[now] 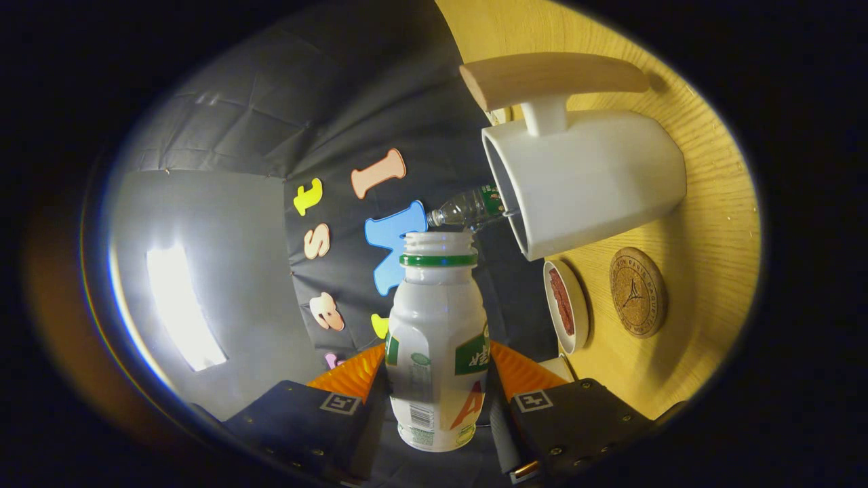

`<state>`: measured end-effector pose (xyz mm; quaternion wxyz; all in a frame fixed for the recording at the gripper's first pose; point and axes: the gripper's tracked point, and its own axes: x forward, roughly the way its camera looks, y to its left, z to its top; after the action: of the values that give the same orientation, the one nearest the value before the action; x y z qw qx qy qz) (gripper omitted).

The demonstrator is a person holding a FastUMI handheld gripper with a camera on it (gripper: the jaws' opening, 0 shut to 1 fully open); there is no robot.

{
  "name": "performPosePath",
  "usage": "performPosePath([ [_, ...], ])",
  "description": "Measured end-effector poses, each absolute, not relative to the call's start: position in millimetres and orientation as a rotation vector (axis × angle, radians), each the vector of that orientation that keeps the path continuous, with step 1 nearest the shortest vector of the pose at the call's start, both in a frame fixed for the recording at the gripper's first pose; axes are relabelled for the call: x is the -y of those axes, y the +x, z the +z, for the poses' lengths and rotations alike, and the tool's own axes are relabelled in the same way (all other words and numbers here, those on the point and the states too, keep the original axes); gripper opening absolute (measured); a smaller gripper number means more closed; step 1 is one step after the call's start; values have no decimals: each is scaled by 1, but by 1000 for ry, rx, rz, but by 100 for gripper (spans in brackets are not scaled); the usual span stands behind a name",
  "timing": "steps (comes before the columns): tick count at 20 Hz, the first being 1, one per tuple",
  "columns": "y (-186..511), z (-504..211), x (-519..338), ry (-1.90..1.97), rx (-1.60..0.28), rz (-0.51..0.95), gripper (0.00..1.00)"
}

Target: Take the bottle from table, then pour the juice into the cup, finally place the bottle on the coaster

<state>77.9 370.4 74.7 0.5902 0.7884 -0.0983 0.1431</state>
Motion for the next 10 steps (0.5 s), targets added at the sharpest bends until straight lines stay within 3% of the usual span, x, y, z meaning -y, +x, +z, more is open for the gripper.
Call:
performPosePath([
  [10,70,80,-365,1845,254,341,67],
])
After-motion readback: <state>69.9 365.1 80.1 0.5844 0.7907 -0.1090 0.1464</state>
